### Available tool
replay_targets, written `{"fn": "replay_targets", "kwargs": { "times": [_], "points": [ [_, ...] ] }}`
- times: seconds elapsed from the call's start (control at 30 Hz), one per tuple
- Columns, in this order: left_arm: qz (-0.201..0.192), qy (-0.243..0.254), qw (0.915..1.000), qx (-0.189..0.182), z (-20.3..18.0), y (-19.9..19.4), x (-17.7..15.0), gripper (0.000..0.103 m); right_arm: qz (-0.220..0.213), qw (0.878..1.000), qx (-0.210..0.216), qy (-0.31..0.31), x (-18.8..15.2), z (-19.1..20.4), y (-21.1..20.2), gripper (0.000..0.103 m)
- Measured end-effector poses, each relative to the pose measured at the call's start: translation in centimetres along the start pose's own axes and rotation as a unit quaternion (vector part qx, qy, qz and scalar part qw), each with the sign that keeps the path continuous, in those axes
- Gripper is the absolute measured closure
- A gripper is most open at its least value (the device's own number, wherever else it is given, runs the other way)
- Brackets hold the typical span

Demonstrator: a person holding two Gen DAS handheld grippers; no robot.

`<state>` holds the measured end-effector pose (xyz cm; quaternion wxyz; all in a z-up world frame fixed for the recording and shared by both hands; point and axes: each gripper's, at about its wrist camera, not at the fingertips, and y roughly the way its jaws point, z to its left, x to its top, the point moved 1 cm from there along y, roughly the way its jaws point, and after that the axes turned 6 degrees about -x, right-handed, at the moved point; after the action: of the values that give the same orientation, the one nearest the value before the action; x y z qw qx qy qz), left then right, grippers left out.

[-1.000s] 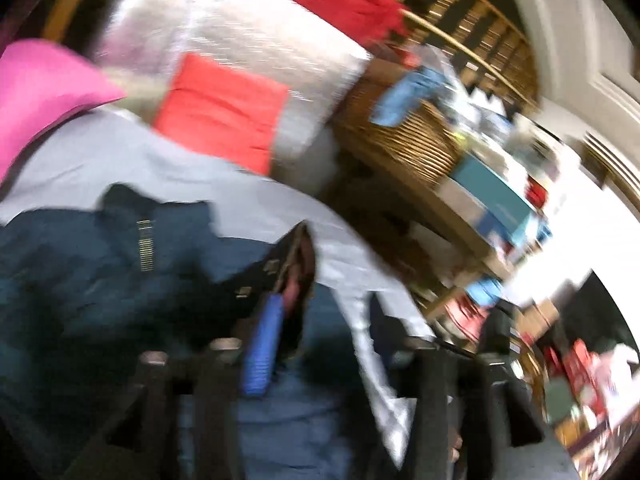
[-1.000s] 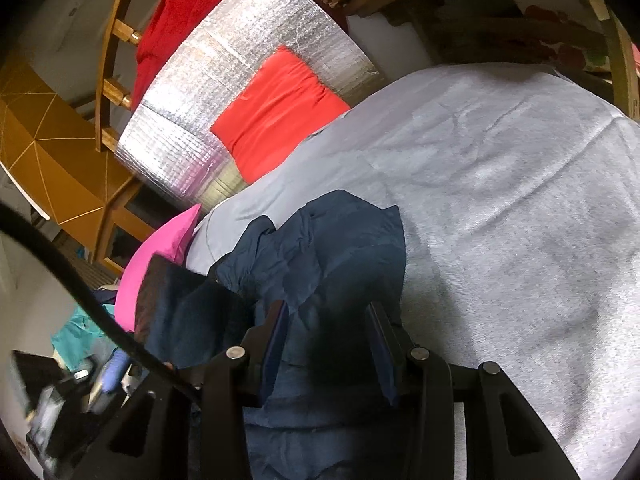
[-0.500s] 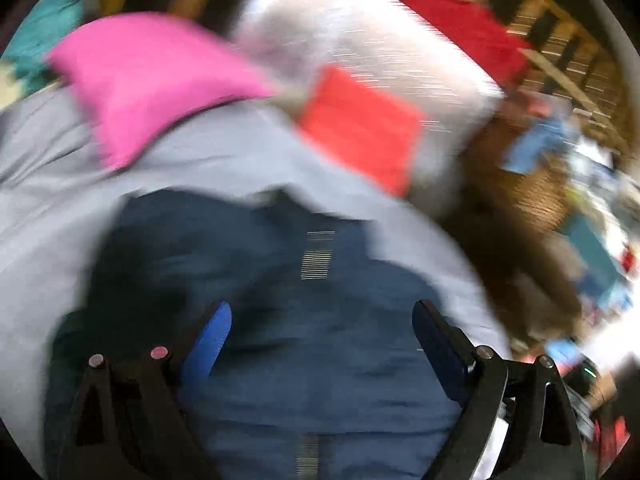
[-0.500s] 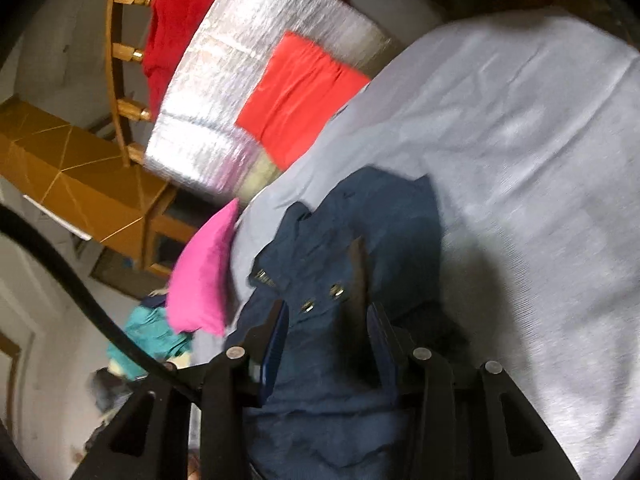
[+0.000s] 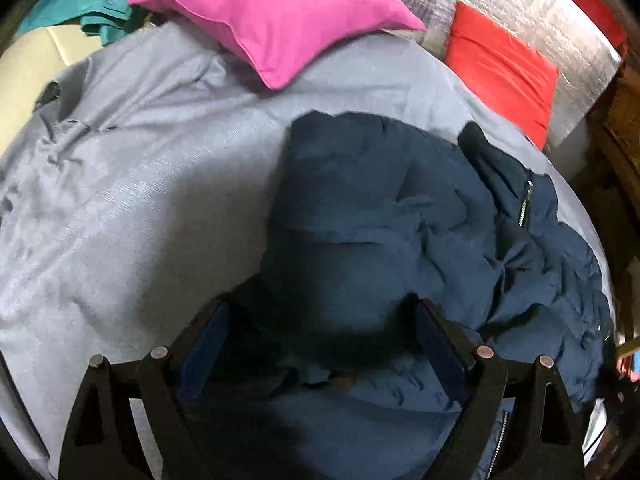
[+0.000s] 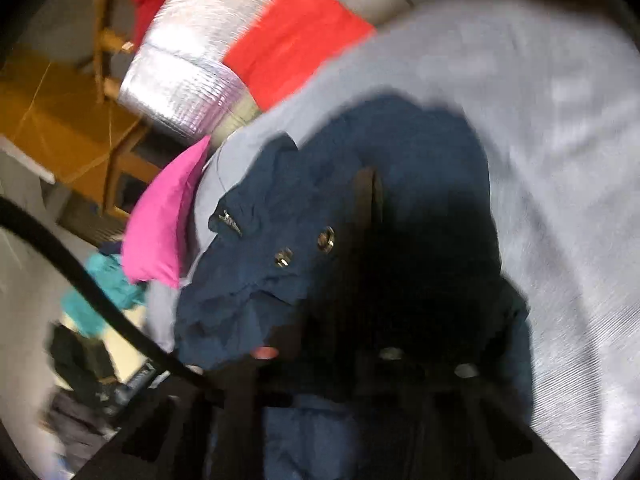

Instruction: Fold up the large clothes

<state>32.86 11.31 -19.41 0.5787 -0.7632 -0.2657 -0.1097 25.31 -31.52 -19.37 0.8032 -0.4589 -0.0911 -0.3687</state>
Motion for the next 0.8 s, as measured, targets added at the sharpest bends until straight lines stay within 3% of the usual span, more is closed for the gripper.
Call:
{"fn": "replay_targets", "kwargs": {
  "times": [0.1, 0.2, 0.27, 0.37, 0.43, 0.53, 0.57, 0.67, 0.8],
  "points": [
    [-0.023, 0.01, 0.9997, -0.008, -0.7, -1.8, 0.0, 0.011, -0.094, 0.993, -0.031, -0.064, 0.2, 2.5, -3.4, 0.092],
    [-0.059, 0.039, 0.9974, -0.014, -2.1, -3.6, 0.0, 0.011, -0.149, 0.983, -0.061, -0.087, 0.3, 3.1, -5.3, 0.093],
    [-0.053, 0.063, 0.9966, -0.004, -2.9, -3.2, -0.3, 0.011, -0.137, 0.983, -0.097, -0.076, 0.7, 2.1, -4.4, 0.094],
    [0.007, 0.085, 0.9959, 0.031, -3.5, -0.4, -1.3, 0.011, -0.074, 0.986, -0.148, -0.032, 1.6, -0.9, -1.4, 0.098],
    [0.01, 0.091, 0.995, 0.041, -3.8, 0.0, -1.4, 0.011, -0.035, 0.992, -0.122, 0.017, 1.9, -2.9, -0.5, 0.096],
    [-0.015, 0.087, 0.9959, 0.022, -4.2, -1.8, -1.0, 0.011, -0.047, 0.996, -0.064, 0.039, 2.4, -3.0, -2.1, 0.093],
    [-0.026, 0.085, 0.996, 0.015, -4.5, -2.4, -1.1, 0.011, -0.055, 0.996, -0.051, 0.036, 2.5, -2.8, -2.7, 0.091],
    [-0.053, 0.099, 0.9936, -0.004, -5.9, -3.8, -1.3, 0.011, -0.079, 0.997, -0.015, 0.016, 2.3, -1.1, -3.8, 0.065],
    [-0.062, 0.146, 0.9873, -0.006, -8.2, -3.3, -2.0, 0.011, -0.066, 0.996, 0.017, -0.065, 0.9, 2.8, -2.7, 0.062]
  ]
}}
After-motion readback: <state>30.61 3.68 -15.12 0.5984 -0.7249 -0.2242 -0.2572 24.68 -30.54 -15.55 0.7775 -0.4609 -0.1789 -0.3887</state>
